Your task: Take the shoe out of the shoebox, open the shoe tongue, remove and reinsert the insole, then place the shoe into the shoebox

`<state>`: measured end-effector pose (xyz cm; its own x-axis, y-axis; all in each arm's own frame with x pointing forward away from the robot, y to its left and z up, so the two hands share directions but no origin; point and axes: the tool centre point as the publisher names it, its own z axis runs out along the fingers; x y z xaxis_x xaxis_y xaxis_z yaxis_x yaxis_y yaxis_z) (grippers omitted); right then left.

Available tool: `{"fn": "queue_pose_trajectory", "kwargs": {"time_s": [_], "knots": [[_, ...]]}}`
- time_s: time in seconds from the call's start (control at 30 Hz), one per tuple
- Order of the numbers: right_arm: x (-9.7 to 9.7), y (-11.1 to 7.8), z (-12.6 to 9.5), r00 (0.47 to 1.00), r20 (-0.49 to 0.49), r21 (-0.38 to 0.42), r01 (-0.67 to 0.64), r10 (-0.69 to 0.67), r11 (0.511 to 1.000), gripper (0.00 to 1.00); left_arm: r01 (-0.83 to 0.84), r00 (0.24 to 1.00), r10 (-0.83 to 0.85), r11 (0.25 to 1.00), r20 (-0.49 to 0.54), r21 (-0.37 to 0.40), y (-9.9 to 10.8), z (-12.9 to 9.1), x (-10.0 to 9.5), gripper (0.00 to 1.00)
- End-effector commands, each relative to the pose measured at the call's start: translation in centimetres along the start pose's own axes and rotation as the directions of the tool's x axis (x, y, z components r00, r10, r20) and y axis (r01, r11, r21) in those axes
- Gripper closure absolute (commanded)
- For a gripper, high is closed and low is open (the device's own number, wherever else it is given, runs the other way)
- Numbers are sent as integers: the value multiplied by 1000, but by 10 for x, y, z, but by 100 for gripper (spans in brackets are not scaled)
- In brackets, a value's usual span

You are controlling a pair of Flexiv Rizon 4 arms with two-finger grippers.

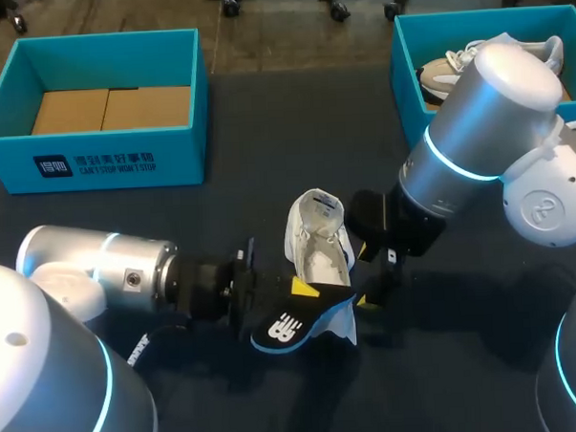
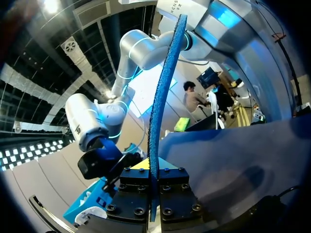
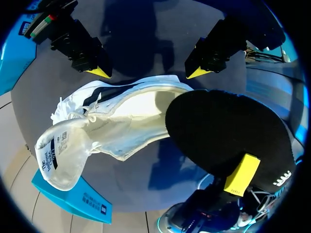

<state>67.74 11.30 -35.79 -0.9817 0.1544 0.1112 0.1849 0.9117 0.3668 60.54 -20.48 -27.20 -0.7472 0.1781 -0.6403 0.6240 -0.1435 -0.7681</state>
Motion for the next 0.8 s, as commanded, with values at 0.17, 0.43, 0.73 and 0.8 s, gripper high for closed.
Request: {"fn": "queue_pose_trajectory", "kwargs": {"time_s": [0.17,0.43,0.73,0.8], "knots": [[0,0,1,1000,0,-1,1,-1,1000,0,6,1000,-6,1000,13,-2,11,6,0,100],[0,0,1,1000,0,-1,1,-1,1000,0,25,999,-24,1000,33,-18,20,3,1,100],[0,0,1,1000,0,-1,1,-1,1000,0,42,997,-38,998,64,-50,34,3,-1,100],[0,0,1,1000,0,-1,1,-1,1000,0,45,997,-41,997,69,-58,38,4,-1,100]]}}
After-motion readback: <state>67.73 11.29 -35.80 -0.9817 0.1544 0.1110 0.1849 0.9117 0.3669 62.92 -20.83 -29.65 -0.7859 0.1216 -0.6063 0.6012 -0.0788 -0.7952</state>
